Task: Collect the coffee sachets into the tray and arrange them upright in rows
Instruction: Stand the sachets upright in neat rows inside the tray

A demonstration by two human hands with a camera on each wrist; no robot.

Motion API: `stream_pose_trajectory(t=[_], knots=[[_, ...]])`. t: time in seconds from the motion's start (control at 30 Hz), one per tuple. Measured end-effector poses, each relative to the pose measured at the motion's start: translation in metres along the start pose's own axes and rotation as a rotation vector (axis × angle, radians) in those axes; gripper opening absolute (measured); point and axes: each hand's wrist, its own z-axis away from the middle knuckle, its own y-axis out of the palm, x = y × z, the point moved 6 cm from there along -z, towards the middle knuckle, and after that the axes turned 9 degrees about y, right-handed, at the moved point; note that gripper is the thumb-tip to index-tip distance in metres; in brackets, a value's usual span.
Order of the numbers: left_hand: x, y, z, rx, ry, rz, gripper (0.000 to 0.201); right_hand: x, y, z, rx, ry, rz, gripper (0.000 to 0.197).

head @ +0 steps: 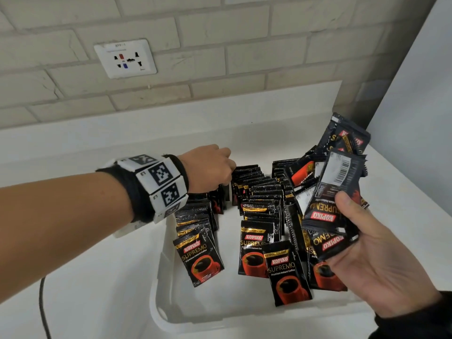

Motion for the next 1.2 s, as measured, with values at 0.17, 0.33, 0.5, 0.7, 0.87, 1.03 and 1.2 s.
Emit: stream_pose_trajectory(t=[0.17, 0.33, 0.5, 0.7, 0.87, 1.03, 1.2], knots=[[0.001, -0.002, 0.001, 0.003, -0.007, -0.028, 0.030, -0.001, 0.000, 0.002, -0.008, 0.003, 0.017, 0.024], [0.020, -0.044, 0.036, -0.497, -0.192, 0.445, 0.025, -0.002, -0.002, 0.002, -0.006, 0.017, 0.043, 0.030], [0.003, -0.047, 0.082, -0.863, -0.327, 1.459, 0.049, -0.020, 0.008, -0.002, 0.031, 0.089, 0.175, 0.047], [-0.069, -0.010, 0.061, -0.726, -0.305, 2.059, 0.109, -0.044, 0.033, -0.010, 0.090, 0.125, 0.390, 0.047], [-0.088, 0.001, 0.057, -0.945, -0.408, 2.474, 0.067, -0.046, 0.033, -0.015, 0.031, 0.036, 0.596, 0.058], [-0.104, 0.006, 0.056, -1.058, -0.417, 2.610, 0.060, -0.041, 0.033, -0.017, -0.006, -0.230, 0.900, 0.045], [-0.114, 0.011, 0.050, -1.157, -0.491, 2.689, 0.060, -0.027, 0.041, -0.019, 0.006, -0.438, 1.144, 0.024]])
